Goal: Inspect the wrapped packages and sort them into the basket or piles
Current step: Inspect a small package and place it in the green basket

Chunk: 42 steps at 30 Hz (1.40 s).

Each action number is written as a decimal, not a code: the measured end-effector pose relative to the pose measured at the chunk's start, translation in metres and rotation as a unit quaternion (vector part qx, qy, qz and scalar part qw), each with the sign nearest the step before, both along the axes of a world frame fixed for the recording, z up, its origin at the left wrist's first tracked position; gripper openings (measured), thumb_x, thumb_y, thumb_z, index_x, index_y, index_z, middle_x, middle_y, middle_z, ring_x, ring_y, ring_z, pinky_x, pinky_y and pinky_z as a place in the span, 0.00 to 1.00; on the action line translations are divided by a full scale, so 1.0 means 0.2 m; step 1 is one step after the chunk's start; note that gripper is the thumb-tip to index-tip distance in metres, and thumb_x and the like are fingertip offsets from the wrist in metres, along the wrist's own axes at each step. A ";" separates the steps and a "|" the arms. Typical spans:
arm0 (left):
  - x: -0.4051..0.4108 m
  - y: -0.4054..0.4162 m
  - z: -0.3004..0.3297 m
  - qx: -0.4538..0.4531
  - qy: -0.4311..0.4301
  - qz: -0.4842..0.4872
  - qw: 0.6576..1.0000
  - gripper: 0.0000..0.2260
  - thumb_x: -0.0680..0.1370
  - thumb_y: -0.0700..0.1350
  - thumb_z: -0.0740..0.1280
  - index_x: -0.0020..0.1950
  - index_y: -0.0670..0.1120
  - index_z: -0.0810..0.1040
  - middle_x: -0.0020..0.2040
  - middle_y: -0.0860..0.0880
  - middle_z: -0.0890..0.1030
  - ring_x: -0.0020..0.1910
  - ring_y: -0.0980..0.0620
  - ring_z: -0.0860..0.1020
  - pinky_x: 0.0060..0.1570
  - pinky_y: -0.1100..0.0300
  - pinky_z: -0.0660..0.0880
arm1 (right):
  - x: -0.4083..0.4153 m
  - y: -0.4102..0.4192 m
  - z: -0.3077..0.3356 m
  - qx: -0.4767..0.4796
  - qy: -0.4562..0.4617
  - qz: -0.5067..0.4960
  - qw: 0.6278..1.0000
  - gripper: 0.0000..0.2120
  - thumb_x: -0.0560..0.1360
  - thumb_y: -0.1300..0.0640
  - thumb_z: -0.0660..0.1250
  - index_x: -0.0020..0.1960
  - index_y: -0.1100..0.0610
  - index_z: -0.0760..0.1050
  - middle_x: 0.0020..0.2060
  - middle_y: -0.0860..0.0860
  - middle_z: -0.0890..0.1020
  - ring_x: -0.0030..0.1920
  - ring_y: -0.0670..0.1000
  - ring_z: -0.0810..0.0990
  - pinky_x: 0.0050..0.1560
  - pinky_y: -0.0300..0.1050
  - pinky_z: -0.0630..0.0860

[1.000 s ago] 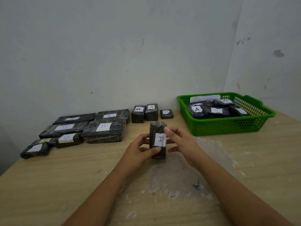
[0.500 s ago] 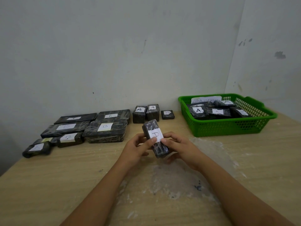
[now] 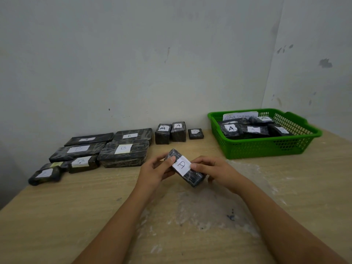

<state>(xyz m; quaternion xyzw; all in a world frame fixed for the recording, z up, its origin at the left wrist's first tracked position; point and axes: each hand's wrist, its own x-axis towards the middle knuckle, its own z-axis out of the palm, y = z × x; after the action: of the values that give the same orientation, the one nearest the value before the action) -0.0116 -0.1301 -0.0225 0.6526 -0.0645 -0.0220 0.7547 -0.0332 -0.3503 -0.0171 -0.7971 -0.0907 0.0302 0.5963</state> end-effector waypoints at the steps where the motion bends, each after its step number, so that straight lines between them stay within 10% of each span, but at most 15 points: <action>1: 0.00 0.00 0.00 -0.006 0.000 0.011 1.000 0.14 0.78 0.42 0.73 0.64 0.42 0.80 0.51 0.43 0.88 0.52 0.45 0.86 0.53 0.53 0.84 | 0.00 0.00 0.00 -0.011 -0.011 -0.012 1.000 0.06 0.78 0.47 0.72 0.53 0.46 0.85 0.48 0.48 0.86 0.40 0.46 0.80 0.36 0.44 0.71; 12: -0.09 -0.06 0.10 -0.068 0.023 0.008 0.997 0.16 0.78 0.36 0.73 0.64 0.47 0.78 0.49 0.42 0.87 0.49 0.43 0.86 0.51 0.51 0.84 | -0.12 -0.04 0.11 -0.193 -0.178 -0.091 0.961 0.19 0.71 0.49 0.80 0.60 0.44 0.80 0.56 0.39 0.76 0.52 0.41 0.79 0.44 0.27 0.73; 26: -0.01 -0.48 0.29 0.023 -0.014 -0.063 0.998 0.15 0.77 0.48 0.75 0.62 0.47 0.79 0.49 0.46 0.87 0.46 0.50 0.86 0.41 0.56 0.77 | -0.24 -0.45 0.24 -0.335 -0.237 -0.167 0.897 0.30 0.72 0.39 0.76 0.72 0.41 0.73 0.58 0.39 0.77 0.58 0.42 0.73 0.61 0.41 0.72; 35: 0.22 -0.83 0.37 0.036 -0.048 -0.050 0.997 0.13 0.79 0.60 0.69 0.61 0.60 0.78 0.60 0.50 0.80 0.60 0.49 0.79 0.55 0.52 0.77 | -0.06 -0.88 0.49 -0.358 -0.205 -0.213 0.886 0.28 0.71 0.43 0.77 0.69 0.46 0.76 0.56 0.42 0.77 0.57 0.44 0.75 0.60 0.43 0.73; 42: 0.47 -0.94 0.19 0.081 -0.039 -0.004 0.996 0.33 0.75 0.56 0.75 0.74 0.40 0.73 0.68 0.46 0.79 0.64 0.47 0.79 0.67 0.43 0.76 | 0.20 -1.26 0.60 -0.357 -0.025 -0.185 0.915 0.30 0.72 0.49 0.79 0.72 0.47 0.75 0.58 0.47 0.76 0.52 0.47 0.77 0.54 0.42 0.71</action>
<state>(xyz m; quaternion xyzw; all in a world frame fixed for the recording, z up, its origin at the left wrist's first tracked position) 0.0815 -0.3180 0.0161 0.7118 -0.0945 -0.0045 0.6960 0.0067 -0.6020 0.1038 -0.9600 0.0607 -0.0701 0.2643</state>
